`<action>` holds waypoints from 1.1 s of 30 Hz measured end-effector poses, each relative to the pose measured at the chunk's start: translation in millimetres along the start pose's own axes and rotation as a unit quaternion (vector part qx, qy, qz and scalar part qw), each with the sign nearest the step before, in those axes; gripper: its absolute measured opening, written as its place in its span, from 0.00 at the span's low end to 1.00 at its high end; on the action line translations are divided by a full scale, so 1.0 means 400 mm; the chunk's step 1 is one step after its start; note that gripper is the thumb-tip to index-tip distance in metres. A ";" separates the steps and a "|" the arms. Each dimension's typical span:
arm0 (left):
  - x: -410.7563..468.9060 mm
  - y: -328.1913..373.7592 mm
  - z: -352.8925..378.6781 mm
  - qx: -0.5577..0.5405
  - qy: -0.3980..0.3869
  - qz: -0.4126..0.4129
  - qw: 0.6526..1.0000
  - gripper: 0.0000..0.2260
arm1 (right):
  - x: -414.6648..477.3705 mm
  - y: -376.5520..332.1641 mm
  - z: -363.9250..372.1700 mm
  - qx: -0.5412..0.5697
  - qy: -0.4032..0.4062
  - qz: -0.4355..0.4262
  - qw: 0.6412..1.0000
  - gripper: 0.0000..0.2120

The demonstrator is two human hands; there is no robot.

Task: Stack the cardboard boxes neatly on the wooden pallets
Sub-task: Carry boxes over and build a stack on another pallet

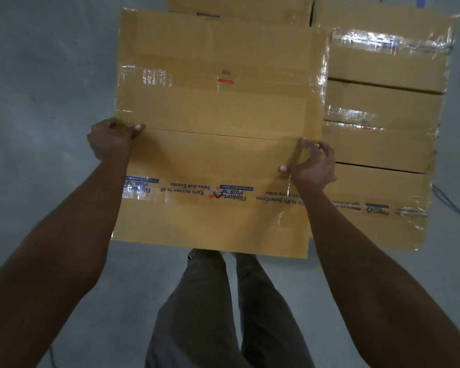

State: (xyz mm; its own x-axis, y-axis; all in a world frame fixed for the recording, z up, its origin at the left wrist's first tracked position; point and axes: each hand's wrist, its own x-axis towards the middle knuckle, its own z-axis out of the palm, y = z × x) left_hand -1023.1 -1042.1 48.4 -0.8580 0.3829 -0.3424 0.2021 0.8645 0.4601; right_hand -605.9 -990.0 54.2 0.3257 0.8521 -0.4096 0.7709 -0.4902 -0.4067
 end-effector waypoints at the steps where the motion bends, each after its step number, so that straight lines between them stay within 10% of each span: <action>1: -0.001 -0.001 0.005 0.005 0.005 0.007 1.000 0.30 | 0.001 0.001 0.002 0.001 0.002 0.001 1.000 0.44; 13: 0.004 -0.004 0.038 0.195 -0.007 0.055 0.979 0.29 | -0.009 0.012 -0.006 -0.035 -0.023 -0.018 0.999 0.44; 33: -0.285 -0.115 0.006 0.175 -0.068 0.230 0.955 0.23 | -0.200 0.128 -0.053 -0.179 -0.081 -0.140 0.971 0.40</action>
State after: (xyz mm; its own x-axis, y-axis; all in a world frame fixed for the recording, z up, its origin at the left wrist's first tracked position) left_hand -933.5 -1124.8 64.4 -0.5765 0.7661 -0.2839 0.7087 0.6419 0.2928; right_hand -580.9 -1079.6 83.4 0.0083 0.8889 -0.4580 0.9668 -0.1242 -0.2235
